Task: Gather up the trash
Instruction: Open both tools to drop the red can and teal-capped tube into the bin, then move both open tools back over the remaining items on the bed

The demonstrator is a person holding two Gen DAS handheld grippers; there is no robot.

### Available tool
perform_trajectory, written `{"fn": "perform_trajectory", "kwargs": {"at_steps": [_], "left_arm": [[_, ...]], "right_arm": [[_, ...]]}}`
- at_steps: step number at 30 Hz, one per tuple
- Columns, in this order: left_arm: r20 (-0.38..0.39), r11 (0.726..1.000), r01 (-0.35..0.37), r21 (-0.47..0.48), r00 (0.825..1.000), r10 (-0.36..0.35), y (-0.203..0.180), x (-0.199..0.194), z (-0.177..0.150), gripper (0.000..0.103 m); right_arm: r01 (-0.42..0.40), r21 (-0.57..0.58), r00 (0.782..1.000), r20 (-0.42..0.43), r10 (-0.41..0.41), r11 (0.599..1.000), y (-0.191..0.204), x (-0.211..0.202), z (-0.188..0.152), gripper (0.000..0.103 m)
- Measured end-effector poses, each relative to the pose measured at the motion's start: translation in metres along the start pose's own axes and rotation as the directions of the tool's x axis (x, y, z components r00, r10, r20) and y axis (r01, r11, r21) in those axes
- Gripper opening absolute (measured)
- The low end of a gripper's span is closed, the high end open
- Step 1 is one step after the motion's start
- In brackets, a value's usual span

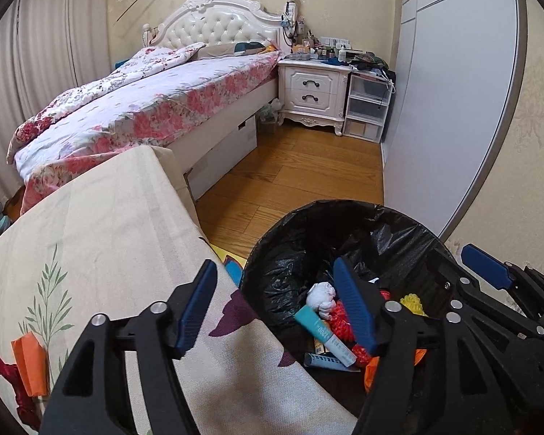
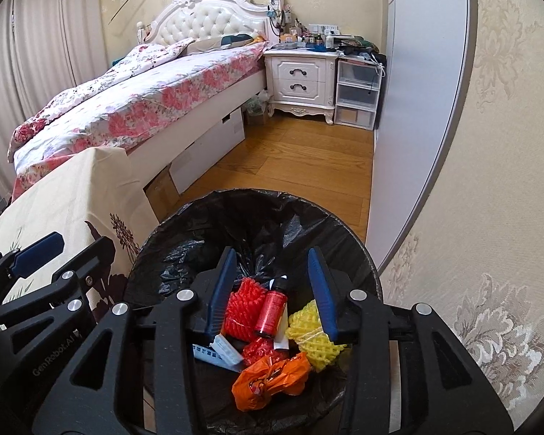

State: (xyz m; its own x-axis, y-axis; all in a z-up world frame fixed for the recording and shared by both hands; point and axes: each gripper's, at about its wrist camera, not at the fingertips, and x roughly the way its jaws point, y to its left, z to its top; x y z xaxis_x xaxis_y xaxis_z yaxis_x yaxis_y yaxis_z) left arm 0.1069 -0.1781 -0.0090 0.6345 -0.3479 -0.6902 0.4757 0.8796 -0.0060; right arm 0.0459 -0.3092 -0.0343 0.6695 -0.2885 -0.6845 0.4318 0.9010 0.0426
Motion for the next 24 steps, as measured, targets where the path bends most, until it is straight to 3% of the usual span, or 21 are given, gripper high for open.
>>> {"fn": "perform_trajectory", "kwargs": {"at_steps": [12, 24], "left_arm": [[0.027, 0.999, -0.042, -0.024, 0.999, 0.042, 0.014, -0.02, -0.001, 0.073], [0.025, 0.993, -0.094, -0.074, 0.995, 0.096, 0.048, -0.047, -0.019, 0.073]], "right_arm": [[0.008, -0.006, 1.0, 0.025, -0.008, 1.0, 0.0, -0.012, 0.002, 0.059], [-0.034, -0.058, 0.999, 0.021, 0.035, 0.998, 0.029, -0.025, -0.002, 0.06]]}}
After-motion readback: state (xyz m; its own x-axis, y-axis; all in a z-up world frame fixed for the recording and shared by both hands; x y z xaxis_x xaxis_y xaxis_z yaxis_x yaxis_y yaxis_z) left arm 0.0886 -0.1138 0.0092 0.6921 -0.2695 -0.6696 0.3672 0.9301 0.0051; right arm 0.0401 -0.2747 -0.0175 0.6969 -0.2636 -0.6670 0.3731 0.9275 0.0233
